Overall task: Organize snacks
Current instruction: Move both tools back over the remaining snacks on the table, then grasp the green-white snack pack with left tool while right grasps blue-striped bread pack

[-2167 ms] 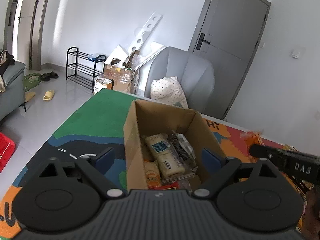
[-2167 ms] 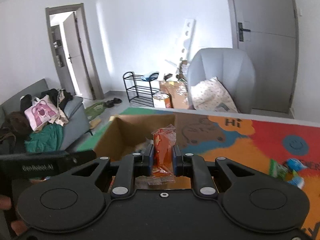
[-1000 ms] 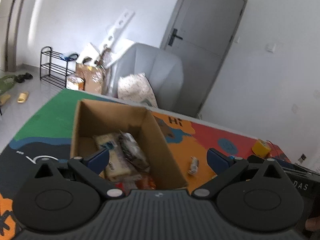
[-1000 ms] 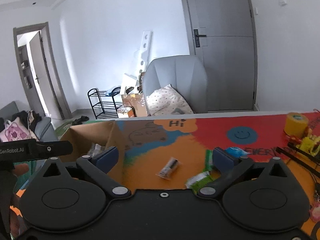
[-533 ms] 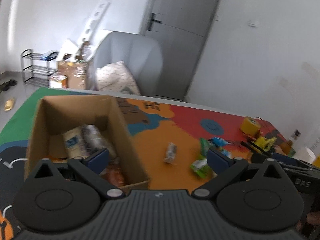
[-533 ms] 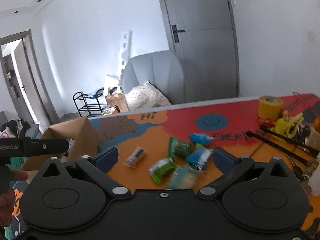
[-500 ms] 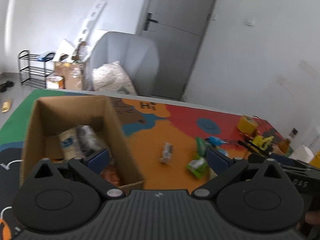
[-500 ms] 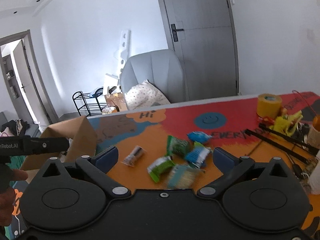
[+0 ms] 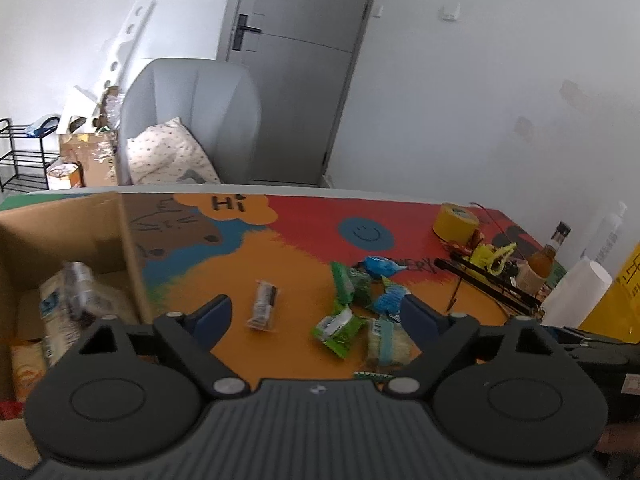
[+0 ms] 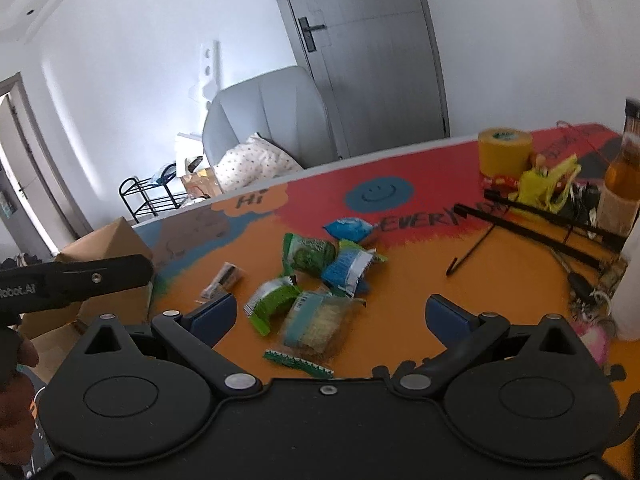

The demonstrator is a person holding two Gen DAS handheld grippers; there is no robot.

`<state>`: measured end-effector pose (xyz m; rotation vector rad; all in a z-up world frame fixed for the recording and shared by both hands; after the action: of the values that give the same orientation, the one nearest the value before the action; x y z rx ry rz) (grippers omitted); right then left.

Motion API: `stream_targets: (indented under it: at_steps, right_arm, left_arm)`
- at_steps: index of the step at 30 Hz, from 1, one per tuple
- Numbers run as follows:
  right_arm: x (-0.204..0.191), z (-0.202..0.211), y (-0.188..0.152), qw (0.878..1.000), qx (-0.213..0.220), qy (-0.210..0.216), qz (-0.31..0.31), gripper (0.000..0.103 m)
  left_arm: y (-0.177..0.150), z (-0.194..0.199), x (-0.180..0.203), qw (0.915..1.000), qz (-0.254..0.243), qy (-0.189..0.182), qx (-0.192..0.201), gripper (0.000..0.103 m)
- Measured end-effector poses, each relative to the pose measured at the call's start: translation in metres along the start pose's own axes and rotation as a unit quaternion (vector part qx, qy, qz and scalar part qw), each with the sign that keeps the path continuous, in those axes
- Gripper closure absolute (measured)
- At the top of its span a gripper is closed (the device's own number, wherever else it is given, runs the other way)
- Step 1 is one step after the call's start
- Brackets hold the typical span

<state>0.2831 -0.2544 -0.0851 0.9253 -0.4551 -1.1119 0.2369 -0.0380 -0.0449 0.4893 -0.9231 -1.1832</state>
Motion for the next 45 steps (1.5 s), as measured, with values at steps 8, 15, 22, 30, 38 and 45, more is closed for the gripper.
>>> stream_targets:
  at_steps: [8, 15, 22, 30, 38, 45]
  right_arm:
    - [-0.006, -0.025, -0.004, 1.000, -0.020, -0.001, -0.004, 0.007]
    - [-0.011, -0.047, -0.004, 0.999, -0.039, 0.003, -0.002, 0.014]
    - [-0.019, -0.067, -0.008, 0.998, -0.066, 0.002, 0.012, 0.033]
    - [-0.005, -0.067, -0.013, 0.996, -0.081, -0.019, 0.005, 0.051]
    - [0.009, -0.059, -0.015, 0.996, -0.081, -0.029, -0.006, 0.054]
    - [0.016, -0.053, -0.014, 0.995, -0.085, -0.042, -0.010, 0.054]
  left_arm:
    - [-0.006, -0.030, 0.008, 0.9998, -0.010, 0.004, -0.018, 0.022]
    - [-0.007, -0.050, 0.003, 0.9993, -0.004, 0.021, -0.032, 0.041]
    - [-0.009, -0.065, -0.006, 0.9983, 0.012, 0.022, -0.052, 0.058]
    - [-0.012, -0.084, -0.007, 0.9970, 0.017, 0.021, -0.073, 0.059]
    - [-0.019, -0.104, 0.004, 0.9958, 0.001, 0.018, -0.090, 0.059]
    - [-0.022, -0.116, 0.016, 0.9957, -0.027, 0.013, -0.087, 0.056]
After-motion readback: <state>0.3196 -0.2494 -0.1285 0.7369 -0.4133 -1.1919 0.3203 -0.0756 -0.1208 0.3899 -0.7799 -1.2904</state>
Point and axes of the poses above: each gripper's, at about its wrist camera, not at the fingertips, and z roughly against the way its jaws point, x to its right, y to its top, the point moved 2 cm from there along -z, roughly the way its jaws point, and after that the axes turned 10 degrees about z, right-handed, at the moved point
